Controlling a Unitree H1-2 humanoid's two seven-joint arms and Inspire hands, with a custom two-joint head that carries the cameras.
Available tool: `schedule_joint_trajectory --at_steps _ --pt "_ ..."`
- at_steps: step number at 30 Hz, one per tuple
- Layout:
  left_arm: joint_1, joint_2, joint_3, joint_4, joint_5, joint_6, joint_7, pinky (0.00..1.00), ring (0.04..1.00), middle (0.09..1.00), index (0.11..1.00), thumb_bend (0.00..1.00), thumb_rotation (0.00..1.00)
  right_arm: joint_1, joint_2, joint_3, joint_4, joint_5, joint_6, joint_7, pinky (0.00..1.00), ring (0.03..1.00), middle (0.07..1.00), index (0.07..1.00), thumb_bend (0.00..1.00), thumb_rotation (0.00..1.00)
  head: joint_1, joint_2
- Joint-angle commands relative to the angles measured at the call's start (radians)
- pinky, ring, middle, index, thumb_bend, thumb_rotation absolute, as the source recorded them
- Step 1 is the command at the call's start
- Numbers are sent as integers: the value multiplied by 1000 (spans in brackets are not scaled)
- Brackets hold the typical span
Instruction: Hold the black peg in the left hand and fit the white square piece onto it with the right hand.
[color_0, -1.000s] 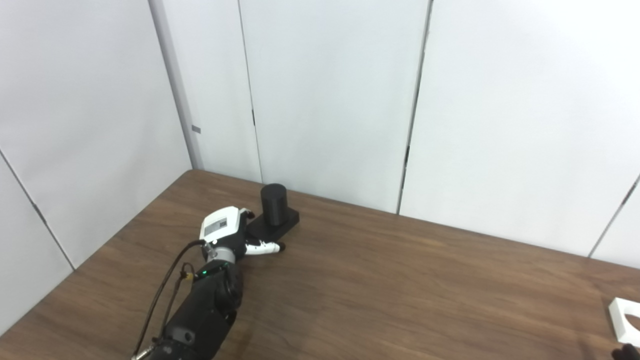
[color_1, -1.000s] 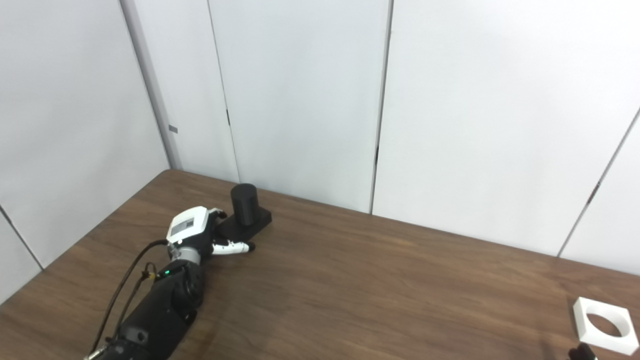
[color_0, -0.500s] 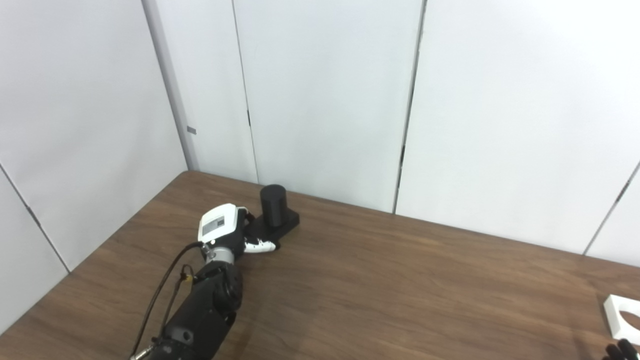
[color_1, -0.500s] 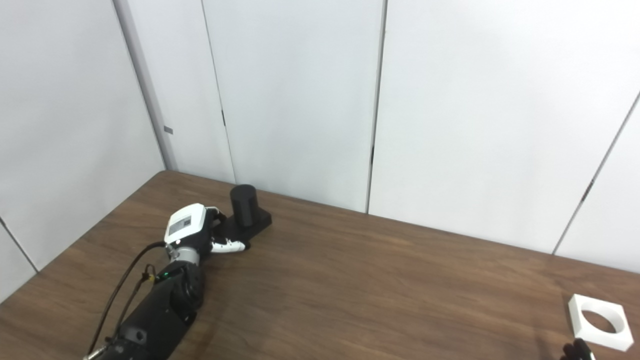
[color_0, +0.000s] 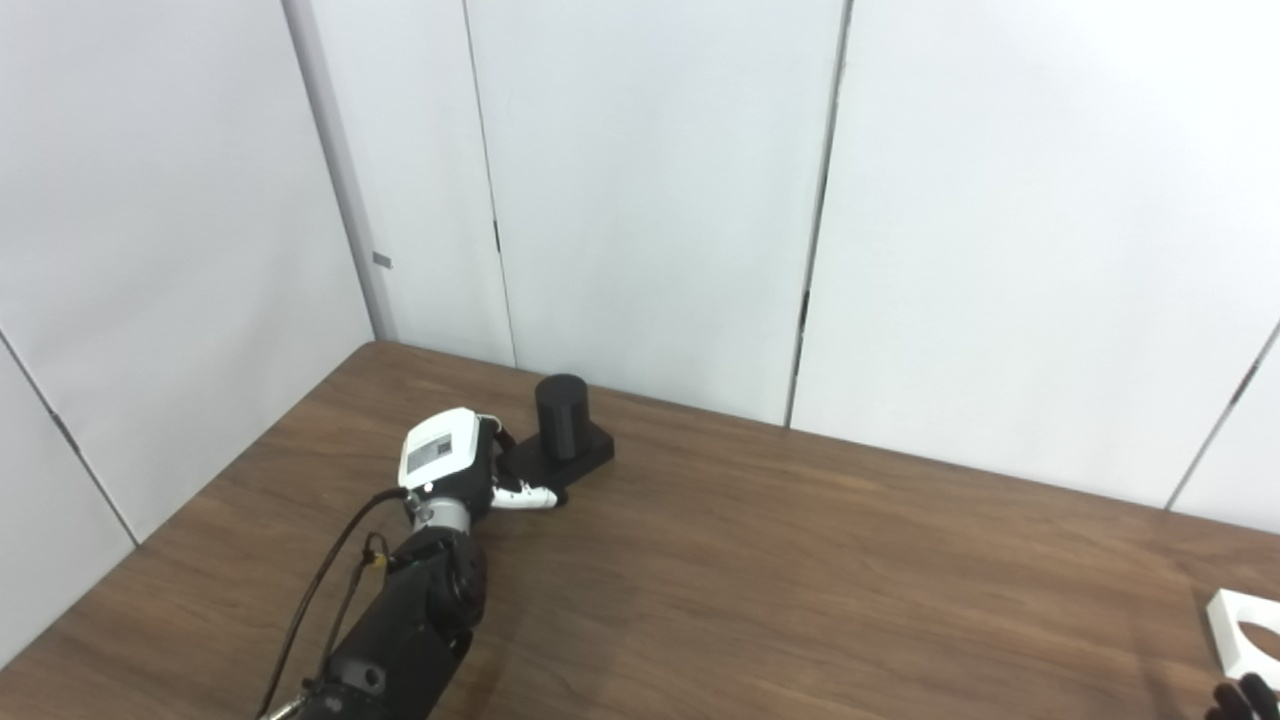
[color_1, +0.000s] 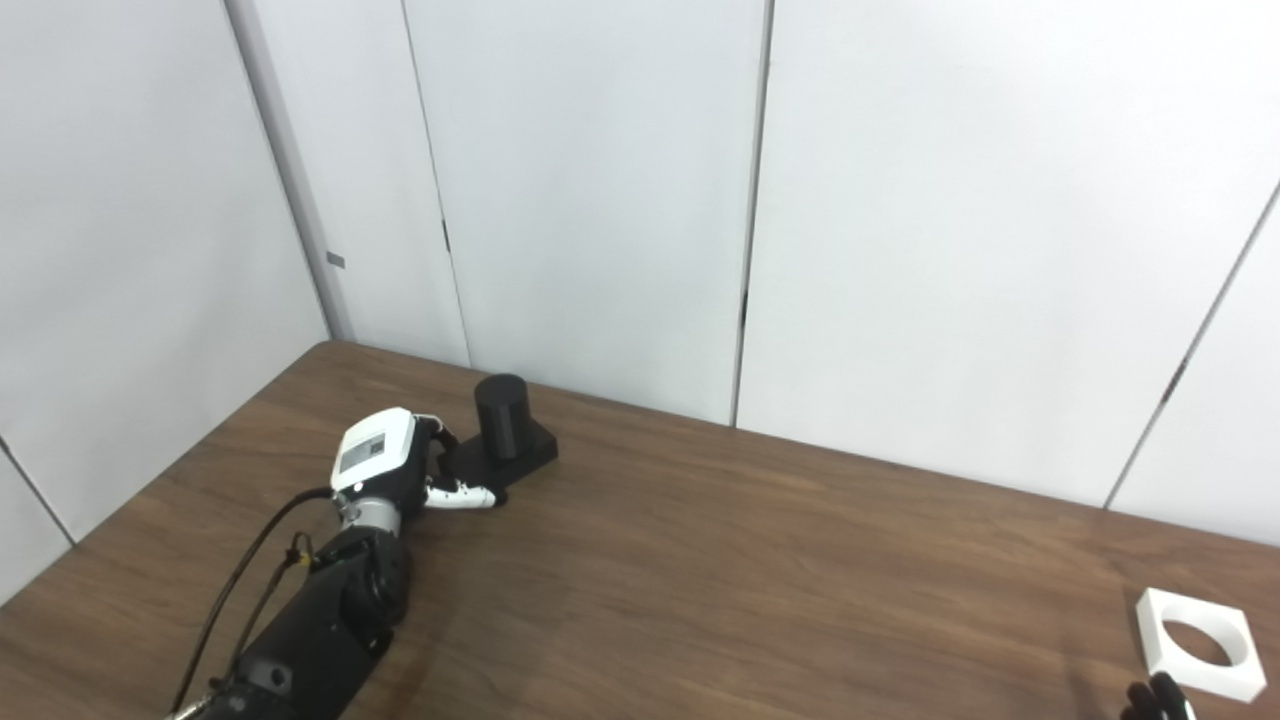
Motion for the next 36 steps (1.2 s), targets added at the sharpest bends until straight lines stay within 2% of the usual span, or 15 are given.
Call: schedule_joint_trajectory --at_steps 1,4,7,11,16,18,21,25,28,32,36 --pt "-28 10 4 -20 0 -24 26 749 830 787 484 524 64 85 2 5 -29 17 -14 3 1000 1000 989 1000 684 994 1 0" --pt "-20 6 17 -27 -27 -46 25 711 810 775 483 522 53 87 0 6 -32 17 -12 4 1000 1000 989 1000 687 998 -8 4" --pt "-4 3 28 -44 -61 -100 27 673 786 749 482 520 49 89 2 6 -37 8 -6 -3 1000 1000 981 1000 687 998 -8 4" --pt "15 -4 37 -66 -81 -143 41 662 781 741 482 520 49 91 -1 8 -38 -2 -6 -2 1000 1000 978 1000 720 993 -8 4" --pt "48 -13 39 -129 -90 -165 36 641 764 731 483 520 51 89 4 10 -41 -13 -9 -6 998 1000 971 995 737 981 -35 16" --pt "72 -22 44 -184 -97 -151 15 661 775 739 483 519 52 90 6 10 -43 -16 -10 -7 999 1000 977 996 738 977 -44 19" --pt "115 -34 56 -274 -111 -134 -17 676 787 748 483 519 53 95 12 15 -61 -22 2 -13 1000 1000 982 1000 727 982 -68 48" --pt "181 -45 61 -396 -128 -143 -59 695 791 748 484 516 51 99 22 19 -96 -26 36 -32 1000 1000 985 1000 654 999 -103 89" --pt "226 -46 50 -483 -114 -136 -100 707 795 752 485 516 51 95 30 19 -109 -28 51 -48 1000 1000 976 1000 592 1000 -130 110" --pt "280 -49 34 -578 -115 -159 -150 715 789 757 486 516 50 92 32 28 -116 -44 50 -64 1000 1000 961 997 565 1000 -155 136" --pt "325 -63 19 -661 -124 -148 -211 727 791 756 486 516 50 91 40 39 -130 -53 51 -74 1000 1000 956 992 539 994 -180 165"
